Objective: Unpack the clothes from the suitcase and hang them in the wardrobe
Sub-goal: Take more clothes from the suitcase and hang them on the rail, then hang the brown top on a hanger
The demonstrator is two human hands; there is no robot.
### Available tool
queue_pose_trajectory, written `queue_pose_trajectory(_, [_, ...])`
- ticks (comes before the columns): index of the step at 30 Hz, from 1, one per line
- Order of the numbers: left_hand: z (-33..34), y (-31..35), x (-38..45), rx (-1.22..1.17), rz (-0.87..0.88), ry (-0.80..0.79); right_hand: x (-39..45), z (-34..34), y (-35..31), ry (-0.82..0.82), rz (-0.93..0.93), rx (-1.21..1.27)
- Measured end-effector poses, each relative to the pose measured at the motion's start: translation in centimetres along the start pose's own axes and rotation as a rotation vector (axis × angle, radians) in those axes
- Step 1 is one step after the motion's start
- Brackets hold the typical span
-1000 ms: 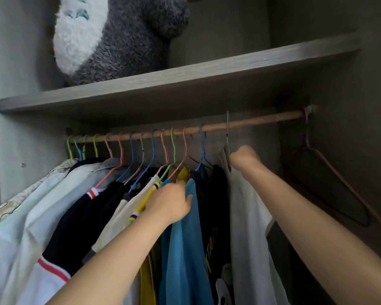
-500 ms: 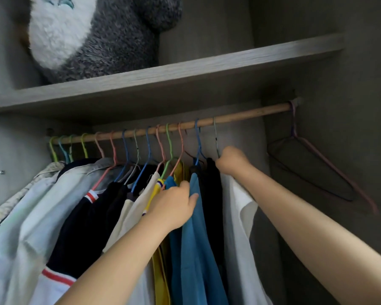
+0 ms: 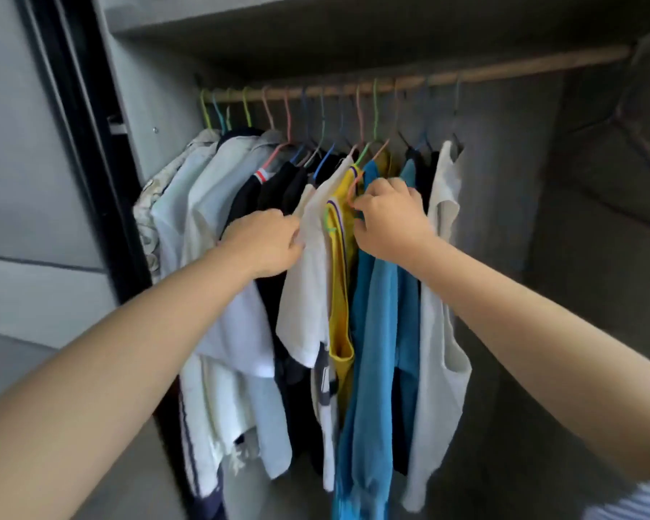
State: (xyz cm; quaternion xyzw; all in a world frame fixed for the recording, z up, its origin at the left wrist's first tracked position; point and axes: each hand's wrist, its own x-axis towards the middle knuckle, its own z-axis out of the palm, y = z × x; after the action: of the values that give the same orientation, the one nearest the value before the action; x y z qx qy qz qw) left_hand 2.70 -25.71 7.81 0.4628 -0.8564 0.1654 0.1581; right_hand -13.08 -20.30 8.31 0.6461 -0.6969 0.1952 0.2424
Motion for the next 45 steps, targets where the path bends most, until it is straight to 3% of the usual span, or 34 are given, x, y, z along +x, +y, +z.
queue_pose_trajectory(6, [0.8, -6.0, -12.8, 0.105, -0.317, -0.146, -4.5, 2.7, -9.1, -0.097, -0.302, 0.163])
queue_pose_trajectory(16, [1.2, -14.0, -43.4, 0.158, -0.866, -0.529, -19.9, 5.8, -30.9, -0.394, -0.826, 0.416])
queue_pose_trajectory(24, [3.5, -19.3, -67.0, 0.057, -1.148, -0.783, -33.6, 8.7, -48.1, -0.608, -0.957, 0.516])
queue_pose_trajectory(30, [7.6, -22.7, -78.0, -0.111, -1.307, -0.822, -43.6, 13.7, -56.8, -0.811, -0.974, 0.563])
queue_pose_trajectory(36, [18.8, -23.6, -86.9, -0.231, -1.353, -0.907, -53.1, 24.9, -62.6, -1.139, -0.931, 0.621])
queue_pose_trajectory(45, [44.1, -22.3, -99.9, -0.271, -1.387, -0.875, -69.7, 47.9, -68.8, -1.193, -0.919, 0.584])
